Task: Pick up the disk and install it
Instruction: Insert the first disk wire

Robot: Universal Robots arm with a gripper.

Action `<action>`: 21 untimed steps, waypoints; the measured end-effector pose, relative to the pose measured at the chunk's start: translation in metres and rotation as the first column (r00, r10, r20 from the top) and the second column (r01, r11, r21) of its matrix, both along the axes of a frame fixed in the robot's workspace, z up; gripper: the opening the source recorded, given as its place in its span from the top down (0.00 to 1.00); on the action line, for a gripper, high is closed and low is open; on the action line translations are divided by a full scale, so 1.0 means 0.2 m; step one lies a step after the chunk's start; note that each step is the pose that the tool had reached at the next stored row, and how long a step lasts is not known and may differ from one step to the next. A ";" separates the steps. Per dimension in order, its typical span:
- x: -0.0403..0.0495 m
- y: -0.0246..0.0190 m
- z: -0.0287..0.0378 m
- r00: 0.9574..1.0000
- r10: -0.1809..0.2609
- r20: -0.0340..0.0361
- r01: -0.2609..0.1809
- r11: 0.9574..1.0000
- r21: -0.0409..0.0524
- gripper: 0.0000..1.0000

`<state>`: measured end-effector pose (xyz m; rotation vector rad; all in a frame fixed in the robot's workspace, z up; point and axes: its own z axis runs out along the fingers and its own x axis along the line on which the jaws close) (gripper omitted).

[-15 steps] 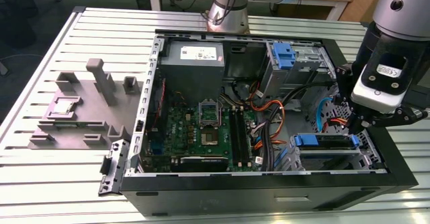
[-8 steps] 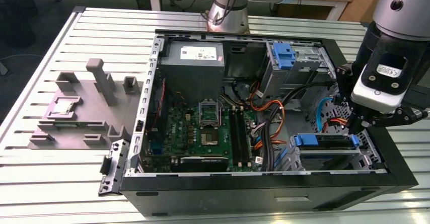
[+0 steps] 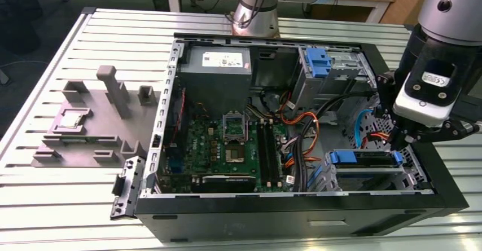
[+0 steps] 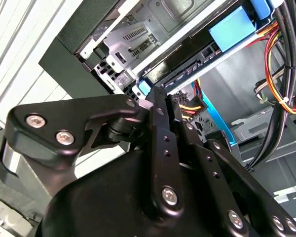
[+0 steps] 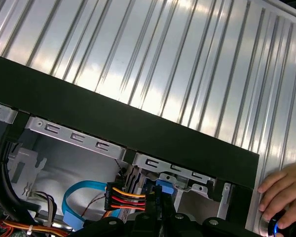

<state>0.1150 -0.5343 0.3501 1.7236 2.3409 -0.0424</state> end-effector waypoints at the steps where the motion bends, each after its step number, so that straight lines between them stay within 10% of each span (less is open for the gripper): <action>1: 0.000 0.000 -0.001 1.000 -0.009 0.000 0.009 1.000 0.000 0.84; 15: -0.002 0.001 -0.014 0.985 -0.172 0.000 0.172 0.985 0.001 0.84; 21: -0.002 0.001 -0.016 0.978 -0.207 -0.011 0.207 0.978 0.031 0.84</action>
